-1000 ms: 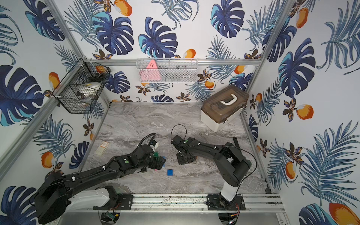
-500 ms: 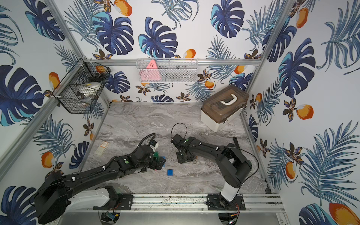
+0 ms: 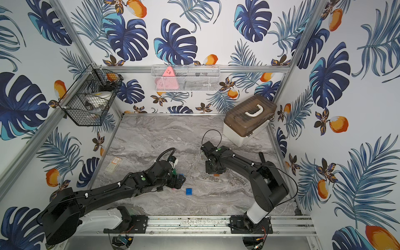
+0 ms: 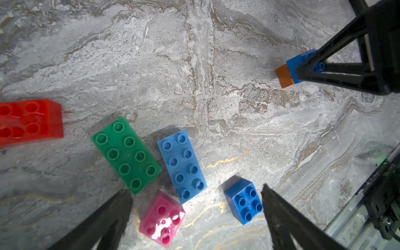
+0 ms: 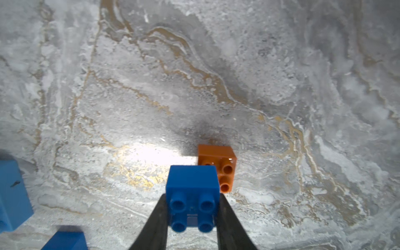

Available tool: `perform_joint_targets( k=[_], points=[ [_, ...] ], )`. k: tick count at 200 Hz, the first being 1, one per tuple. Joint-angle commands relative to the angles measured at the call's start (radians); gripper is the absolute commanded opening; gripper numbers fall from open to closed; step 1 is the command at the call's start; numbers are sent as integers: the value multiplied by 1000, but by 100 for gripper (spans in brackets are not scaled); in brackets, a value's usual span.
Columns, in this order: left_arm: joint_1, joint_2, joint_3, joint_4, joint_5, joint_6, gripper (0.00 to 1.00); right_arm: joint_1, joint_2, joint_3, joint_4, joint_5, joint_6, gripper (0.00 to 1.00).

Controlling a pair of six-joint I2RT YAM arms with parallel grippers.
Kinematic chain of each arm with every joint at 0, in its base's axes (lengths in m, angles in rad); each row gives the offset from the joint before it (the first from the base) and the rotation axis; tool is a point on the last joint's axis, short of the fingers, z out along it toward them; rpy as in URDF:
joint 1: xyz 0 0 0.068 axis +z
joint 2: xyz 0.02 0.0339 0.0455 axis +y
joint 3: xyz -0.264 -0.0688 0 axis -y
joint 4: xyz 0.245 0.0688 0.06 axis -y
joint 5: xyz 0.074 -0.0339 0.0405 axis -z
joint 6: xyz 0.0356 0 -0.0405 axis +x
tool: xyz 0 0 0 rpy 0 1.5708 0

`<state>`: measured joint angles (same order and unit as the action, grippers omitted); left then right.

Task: Assemble a spoon with lego
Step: Pick up the lego brick from the center of the board, then assemble the lego brick with the lego brick.

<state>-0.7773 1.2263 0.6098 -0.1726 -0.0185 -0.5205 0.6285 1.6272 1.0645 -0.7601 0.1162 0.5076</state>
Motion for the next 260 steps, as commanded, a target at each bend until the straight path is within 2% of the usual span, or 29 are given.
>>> perform_joint_targets(
  k=[1, 110, 182, 223, 260],
  points=[
    [0, 6, 11, 18, 9, 14, 99, -19, -7, -9, -11, -32, 5, 27],
    [1, 10, 8, 22, 7, 10, 99, -48, 4, -30, 5, -47, -15, 27],
    [0, 5, 5, 20, 4, 8, 99, -77, 64, -47, 29, -63, -22, 27],
    [0, 4, 8, 15, -2, 11, 99, -76, 149, -15, 3, -58, -59, 27],
    [0, 0, 5, 12, -6, 11, 99, -76, 143, -4, -2, -70, -59, 28]
  ],
)
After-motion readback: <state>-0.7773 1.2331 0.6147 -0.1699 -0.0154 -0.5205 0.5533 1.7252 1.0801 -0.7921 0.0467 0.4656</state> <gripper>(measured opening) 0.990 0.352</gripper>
